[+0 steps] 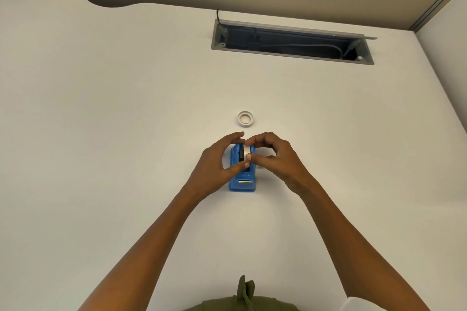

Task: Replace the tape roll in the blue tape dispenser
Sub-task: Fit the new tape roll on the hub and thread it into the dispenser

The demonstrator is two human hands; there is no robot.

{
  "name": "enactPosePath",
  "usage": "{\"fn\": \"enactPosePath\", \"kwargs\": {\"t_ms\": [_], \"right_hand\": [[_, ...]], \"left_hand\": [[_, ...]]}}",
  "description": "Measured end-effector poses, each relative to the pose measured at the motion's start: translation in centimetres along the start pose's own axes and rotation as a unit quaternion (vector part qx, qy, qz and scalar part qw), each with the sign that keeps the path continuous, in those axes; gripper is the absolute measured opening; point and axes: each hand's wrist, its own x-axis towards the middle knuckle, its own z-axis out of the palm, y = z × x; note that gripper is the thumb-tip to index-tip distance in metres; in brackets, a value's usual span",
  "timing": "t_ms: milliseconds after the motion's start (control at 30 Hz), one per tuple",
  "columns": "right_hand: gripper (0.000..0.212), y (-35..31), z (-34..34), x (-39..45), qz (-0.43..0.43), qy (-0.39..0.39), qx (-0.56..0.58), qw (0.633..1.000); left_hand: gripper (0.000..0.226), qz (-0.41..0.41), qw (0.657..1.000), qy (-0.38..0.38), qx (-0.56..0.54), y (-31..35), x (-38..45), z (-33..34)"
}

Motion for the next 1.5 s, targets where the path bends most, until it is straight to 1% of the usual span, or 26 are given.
{"fn": "enactPosePath", "kwargs": {"t_ms": [67,200,333,467,567,733,967,1100,1267,1367,1500], "right_hand": [[0.021,-0.11,0.07,0.07,0.002,0.016,0.002,1.000],[0.006,-0.44,0.50,0.25,0.009,0.057,0.011,0.998],[0.007,-0.49,0.70,0.47,0.012,0.072,0.009,0.997],[0.002,-0.47,0.75,0.50,0.001,0.081,0.008,0.997],[0.012,-0.23,0.59,0.15,0.005,0.075,0.022,0.997],[0.026,0.36,0.32,-0.28,-0.001,0.034,0.014,0.999],[0.017,0.23,0.71,0.09,0.012,0.071,0.041,0.997],[0.015,0.21,0.69,0.40,0.029,0.076,0.052,0.995],[0.007,0.14,0.74,0.61,0.028,0.074,0.076,0.994],[0.007,0.12,0.83,0.71,0.028,0.076,0.084,0.993],[0.014,0.34,0.44,0.42,0.024,0.059,0.081,0.995]], "left_hand": [[0.059,0.001,1.000,-0.002,-0.003,-0.04,-0.04,-0.01],[0.053,0.004,1.000,-0.011,0.002,0.06,-0.22,-0.02],[0.051,0.001,1.000,-0.013,0.004,0.13,-0.33,-0.04],[0.046,0.005,1.000,-0.010,0.004,0.32,-0.36,-0.22],[0.043,0.013,1.000,-0.004,0.000,0.49,-0.45,-0.26],[0.042,0.024,1.000,0.001,-0.004,0.67,-0.44,-0.11],[0.043,0.019,1.000,0.003,-0.005,0.46,-0.31,-0.09],[0.043,0.021,1.000,0.005,-0.005,0.25,-0.23,-0.16],[0.050,0.029,1.000,-0.003,0.000,-0.08,-0.48,0.00],[0.049,0.033,0.999,0.003,0.002,-0.03,-0.48,-0.05],[0.047,0.037,0.999,0.002,0.000,0.01,-0.41,-0.21]]}}
